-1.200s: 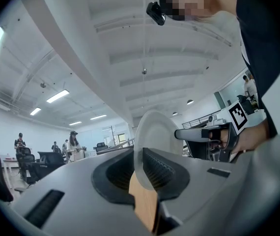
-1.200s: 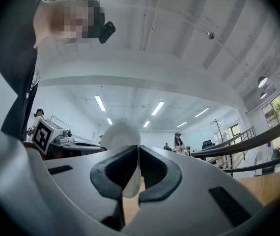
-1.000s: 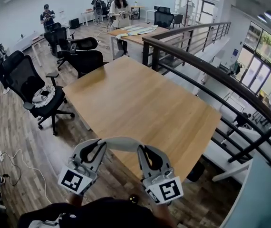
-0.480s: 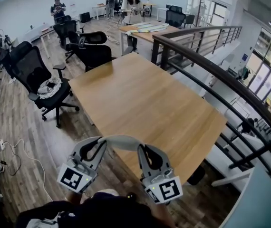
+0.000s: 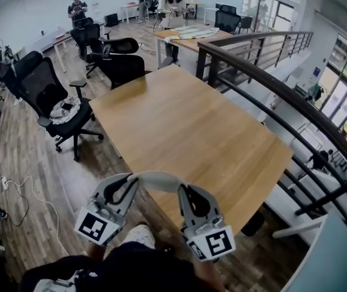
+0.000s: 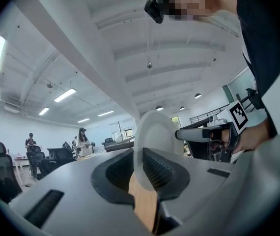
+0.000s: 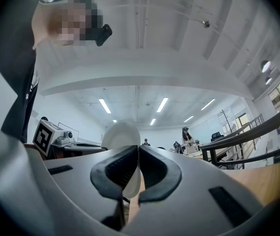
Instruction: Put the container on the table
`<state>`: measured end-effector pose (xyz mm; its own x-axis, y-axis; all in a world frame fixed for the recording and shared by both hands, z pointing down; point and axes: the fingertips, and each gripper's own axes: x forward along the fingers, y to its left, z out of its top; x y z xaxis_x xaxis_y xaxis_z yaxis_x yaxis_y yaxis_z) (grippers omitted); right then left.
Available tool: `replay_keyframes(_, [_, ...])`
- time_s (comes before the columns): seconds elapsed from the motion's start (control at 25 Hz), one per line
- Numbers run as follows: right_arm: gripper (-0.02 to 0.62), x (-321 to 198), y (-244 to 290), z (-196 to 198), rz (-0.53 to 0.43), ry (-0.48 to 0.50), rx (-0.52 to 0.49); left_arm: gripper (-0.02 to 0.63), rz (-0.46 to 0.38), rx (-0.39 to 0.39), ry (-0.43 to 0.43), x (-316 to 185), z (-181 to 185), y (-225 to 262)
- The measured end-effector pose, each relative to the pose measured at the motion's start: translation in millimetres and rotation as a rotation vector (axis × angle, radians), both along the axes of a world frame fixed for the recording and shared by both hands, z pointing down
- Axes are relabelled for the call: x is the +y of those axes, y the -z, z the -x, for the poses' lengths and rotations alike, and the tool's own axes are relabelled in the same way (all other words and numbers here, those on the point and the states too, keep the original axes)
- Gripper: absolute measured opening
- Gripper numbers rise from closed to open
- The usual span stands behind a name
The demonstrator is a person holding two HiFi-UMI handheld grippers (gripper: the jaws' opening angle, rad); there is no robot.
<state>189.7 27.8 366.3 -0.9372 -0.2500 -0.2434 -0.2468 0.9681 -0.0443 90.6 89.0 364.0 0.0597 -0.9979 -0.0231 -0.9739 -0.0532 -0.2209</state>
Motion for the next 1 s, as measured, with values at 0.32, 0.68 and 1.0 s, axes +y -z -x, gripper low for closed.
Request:
replay_keyframes(0.32, [0.021,-18,-3,-7,-0.004,-0.048,0.017,0.051,-0.014,0.013,-0.049,-24,-4,-2])
replay_keyframes(0.68, [0.021,-56,1,11,-0.011,-0.137,0.025,0.051,-0.011,0.023,-0.129,-73,19,-1])
replay_keyframes(1.0, [0.021,-88,5,31,-0.007,-0.224,0.020,0.051,-0.014,0.040,-0.214,-114,41,-2])
